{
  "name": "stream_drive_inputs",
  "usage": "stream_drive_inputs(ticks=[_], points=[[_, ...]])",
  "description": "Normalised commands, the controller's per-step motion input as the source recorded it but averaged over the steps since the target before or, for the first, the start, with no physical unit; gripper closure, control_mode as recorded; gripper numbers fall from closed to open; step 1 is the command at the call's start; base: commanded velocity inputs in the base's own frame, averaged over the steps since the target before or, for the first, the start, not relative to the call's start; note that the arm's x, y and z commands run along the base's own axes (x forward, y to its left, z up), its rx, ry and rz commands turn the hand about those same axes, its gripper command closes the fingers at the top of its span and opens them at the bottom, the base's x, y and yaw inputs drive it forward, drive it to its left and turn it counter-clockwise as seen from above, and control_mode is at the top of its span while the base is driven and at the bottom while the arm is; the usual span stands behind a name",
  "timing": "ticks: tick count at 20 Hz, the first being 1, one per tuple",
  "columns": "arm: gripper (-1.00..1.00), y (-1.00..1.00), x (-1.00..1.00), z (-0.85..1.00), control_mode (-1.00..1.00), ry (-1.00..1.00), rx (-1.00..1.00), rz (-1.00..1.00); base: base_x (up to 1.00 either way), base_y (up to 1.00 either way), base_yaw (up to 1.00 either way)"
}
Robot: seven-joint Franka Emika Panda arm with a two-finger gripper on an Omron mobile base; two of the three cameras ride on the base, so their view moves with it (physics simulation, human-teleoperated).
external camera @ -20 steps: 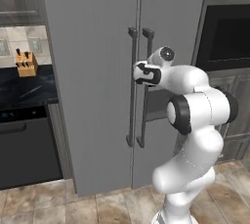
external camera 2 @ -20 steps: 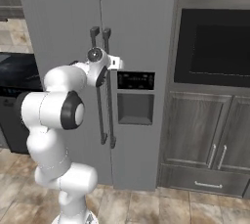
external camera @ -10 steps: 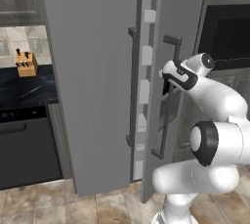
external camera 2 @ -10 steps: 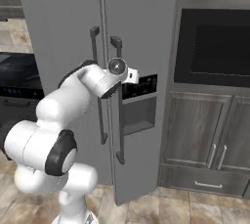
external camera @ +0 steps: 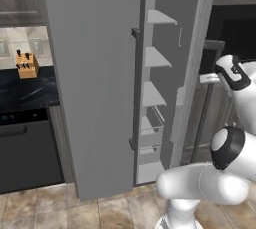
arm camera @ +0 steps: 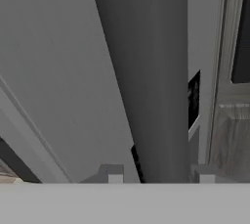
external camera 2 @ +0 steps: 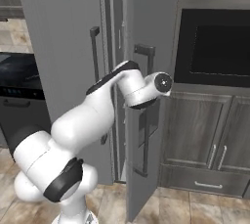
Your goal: Retrieve the butter from the fridge and place it on a plate on the dining table. Then retrieve the butter knife by the fridge and place it near the plate.
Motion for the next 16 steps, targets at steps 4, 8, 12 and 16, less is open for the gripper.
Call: stream_drive_inputs(ticks=[4, 8, 12, 16], points=[[1.0, -0.24, -0.23, 0.0, -1.0, 0.0, 0.0, 0.0, 0.0, 0.0, 0.0], [-1.0, 0.0, 0.0, 0.0, -1.0, 0.0, 0.0, 0.0, 0.0, 0.0, 0.0], [-1.0, 0.0, 0.0, 0.0, -1.0, 0.0, 0.0, 0.0, 0.0, 0.0, 0.0], [-1.0, -0.24, 0.09, 0.0, -1.0, 0.0, 0.0, 0.0, 0.0, 0.0, 0.0]])
